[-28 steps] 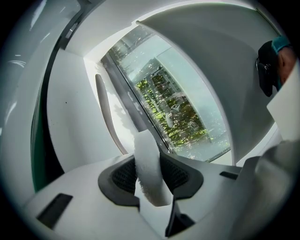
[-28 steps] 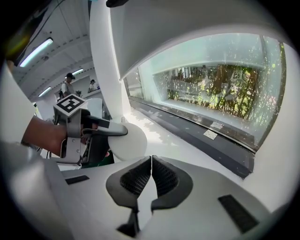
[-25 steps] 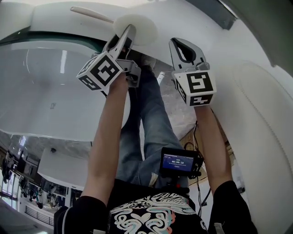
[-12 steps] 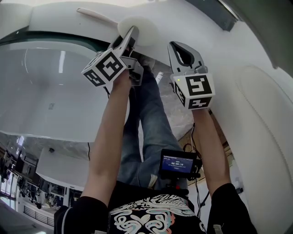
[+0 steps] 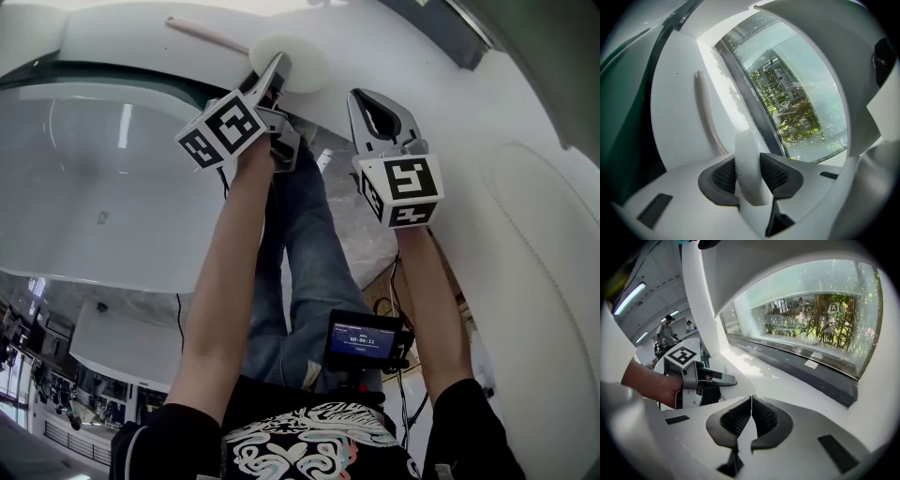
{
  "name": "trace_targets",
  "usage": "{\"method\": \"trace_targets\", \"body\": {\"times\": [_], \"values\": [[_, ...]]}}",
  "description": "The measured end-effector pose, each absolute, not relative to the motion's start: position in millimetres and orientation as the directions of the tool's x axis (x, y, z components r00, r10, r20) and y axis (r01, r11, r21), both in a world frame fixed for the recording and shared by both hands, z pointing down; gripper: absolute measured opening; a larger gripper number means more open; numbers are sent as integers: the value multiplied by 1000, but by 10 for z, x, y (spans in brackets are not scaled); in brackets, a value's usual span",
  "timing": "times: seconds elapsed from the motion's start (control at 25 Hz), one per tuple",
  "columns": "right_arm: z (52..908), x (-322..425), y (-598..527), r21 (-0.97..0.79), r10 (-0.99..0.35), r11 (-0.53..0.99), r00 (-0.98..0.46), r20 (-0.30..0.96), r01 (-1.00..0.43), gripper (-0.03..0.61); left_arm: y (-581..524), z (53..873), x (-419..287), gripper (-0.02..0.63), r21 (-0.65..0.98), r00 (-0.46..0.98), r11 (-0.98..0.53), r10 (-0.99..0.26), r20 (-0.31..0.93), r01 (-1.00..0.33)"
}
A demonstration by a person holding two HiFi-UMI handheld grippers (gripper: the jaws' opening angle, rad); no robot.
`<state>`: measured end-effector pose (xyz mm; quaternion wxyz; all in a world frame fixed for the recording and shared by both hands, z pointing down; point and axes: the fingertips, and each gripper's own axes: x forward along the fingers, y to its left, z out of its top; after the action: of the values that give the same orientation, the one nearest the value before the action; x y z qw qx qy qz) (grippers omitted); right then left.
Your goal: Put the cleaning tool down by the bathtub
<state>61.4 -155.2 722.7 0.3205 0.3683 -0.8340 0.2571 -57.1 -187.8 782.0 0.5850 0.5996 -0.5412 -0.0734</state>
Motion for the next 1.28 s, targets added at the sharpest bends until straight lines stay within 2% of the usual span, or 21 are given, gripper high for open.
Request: {"method": "trace_targets", "body": {"times": [0.32,0.48,0.88,1.28], "values": [[7227,601,-1527,-193,-442,607,-530,724,-770,28,-1867,7926,-473,146,777,440,294,-689,576,-556],[7225,542,-1479,-194,-434,620,-538,723,-760,28,-1797,7958,-359,210,772,476,284,-651,591,-568],[7229,437,-1421,-195,-406,646,-548,731,-738,29,-1698,7896,-349,247,682,433,283,-597,676,-674],[7165,275,-1379,-175,-380,703,-572,727,-690,28,-1677,7665,-585,247,651,358,296,-644,677,-699]]}}
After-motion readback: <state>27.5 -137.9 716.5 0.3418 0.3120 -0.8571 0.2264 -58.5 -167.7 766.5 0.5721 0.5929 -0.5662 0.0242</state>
